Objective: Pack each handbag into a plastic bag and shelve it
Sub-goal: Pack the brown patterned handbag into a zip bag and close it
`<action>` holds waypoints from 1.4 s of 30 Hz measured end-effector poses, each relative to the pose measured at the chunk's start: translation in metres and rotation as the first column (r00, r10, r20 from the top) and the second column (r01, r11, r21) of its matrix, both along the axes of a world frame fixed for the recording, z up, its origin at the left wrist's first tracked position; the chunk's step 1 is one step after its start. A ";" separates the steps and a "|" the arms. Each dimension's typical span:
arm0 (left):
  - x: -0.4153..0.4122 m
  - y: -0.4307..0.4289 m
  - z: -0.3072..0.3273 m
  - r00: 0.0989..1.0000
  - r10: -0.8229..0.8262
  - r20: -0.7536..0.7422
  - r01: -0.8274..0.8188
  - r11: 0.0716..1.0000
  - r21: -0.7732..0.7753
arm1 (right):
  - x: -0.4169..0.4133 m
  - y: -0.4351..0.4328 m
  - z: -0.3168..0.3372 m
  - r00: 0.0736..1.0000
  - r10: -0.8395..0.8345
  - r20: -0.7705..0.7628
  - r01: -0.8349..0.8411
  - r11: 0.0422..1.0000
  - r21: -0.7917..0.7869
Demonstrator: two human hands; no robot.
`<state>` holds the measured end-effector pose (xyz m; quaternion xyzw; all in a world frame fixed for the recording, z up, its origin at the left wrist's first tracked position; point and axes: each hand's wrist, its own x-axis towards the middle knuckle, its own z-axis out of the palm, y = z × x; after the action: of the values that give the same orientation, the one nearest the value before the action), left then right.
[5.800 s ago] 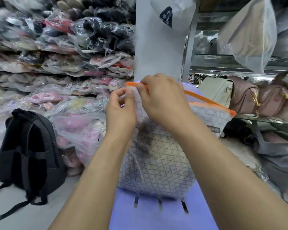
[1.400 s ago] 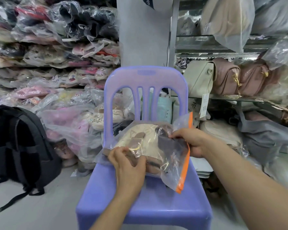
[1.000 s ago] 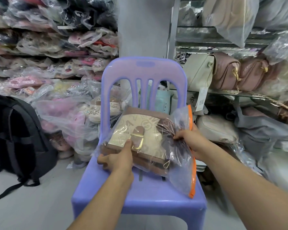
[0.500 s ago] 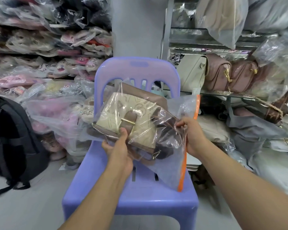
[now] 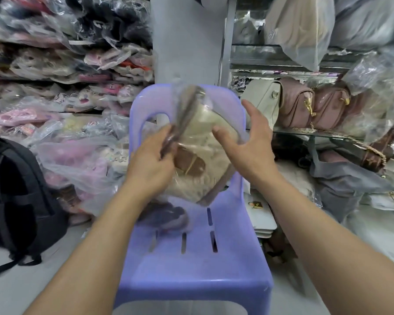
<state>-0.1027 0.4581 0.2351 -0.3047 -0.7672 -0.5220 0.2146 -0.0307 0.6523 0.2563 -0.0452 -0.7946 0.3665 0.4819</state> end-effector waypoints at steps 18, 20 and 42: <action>0.037 0.044 -0.049 0.881 0.451 -0.144 -0.464 0.883 -0.073 | 0.021 0.042 -0.061 0.623 0.637 0.454 -0.264 0.718 -0.644; 0.045 0.049 -0.053 0.878 0.479 -0.011 -0.479 0.877 -0.028 | 0.025 0.046 -0.064 0.651 0.631 0.422 -0.247 0.702 -0.668; 0.016 0.068 0.112 0.945 0.327 0.005 -0.319 0.918 0.234 | 0.005 0.029 0.105 0.933 0.315 -0.175 -0.355 0.729 -0.585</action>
<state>-0.0866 0.5258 0.3471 -0.1555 -0.7370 -0.5600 0.3451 -0.0260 0.6808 0.3612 -0.0418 -0.6135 0.6839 0.3926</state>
